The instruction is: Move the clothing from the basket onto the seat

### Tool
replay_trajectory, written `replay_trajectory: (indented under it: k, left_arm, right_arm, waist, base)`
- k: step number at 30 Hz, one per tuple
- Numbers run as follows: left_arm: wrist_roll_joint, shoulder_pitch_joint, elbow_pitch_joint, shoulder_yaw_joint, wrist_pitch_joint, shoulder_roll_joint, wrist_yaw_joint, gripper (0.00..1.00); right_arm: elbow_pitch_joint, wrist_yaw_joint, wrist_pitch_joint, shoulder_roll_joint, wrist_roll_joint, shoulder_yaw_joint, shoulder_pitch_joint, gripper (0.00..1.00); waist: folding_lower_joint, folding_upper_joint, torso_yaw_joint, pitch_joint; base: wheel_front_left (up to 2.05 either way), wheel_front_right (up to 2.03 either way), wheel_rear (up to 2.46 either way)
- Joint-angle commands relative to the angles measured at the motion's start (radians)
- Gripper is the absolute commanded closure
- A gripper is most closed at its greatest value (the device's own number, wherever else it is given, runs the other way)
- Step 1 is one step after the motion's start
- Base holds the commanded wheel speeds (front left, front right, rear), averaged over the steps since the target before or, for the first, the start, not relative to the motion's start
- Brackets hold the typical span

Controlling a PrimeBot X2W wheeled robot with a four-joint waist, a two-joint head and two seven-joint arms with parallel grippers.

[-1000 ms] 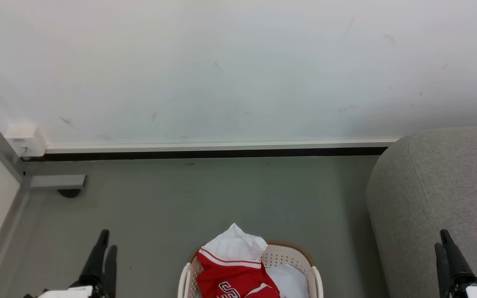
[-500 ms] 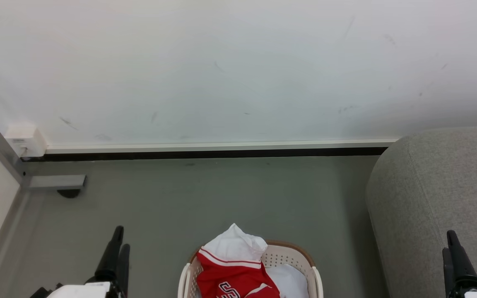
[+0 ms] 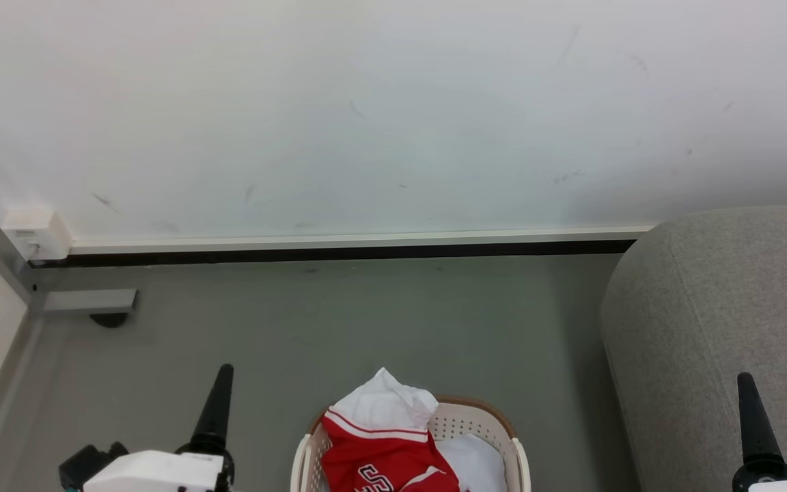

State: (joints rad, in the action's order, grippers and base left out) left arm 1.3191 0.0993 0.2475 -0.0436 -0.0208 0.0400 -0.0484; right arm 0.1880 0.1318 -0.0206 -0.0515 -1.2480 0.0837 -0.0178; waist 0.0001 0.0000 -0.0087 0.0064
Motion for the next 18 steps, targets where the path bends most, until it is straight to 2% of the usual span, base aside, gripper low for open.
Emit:
replay_trajectory:
  k: [1,18]
  left_arm:
    - [-0.034,0.029,-0.018,-0.005,-0.009,0.008,0.007,0.0]
    - [-0.435,0.026,-0.029,-0.029,-0.068,0.009,0.086,0.0]
  right_arm:
    - [-0.024,-0.001,-0.009,-0.013,0.036,-0.002,-0.011,0.0]
    - [-0.063,-0.001,-0.068,-0.043,0.446,-0.043,-0.005,0.0]
  waist:
    - [-0.0001,0.0,-0.001,0.0]
    - [-0.0001,0.0,-0.008,0.003]
  base:
    - [0.0,0.0,0.0]
    - [0.0,0.0,0.0]
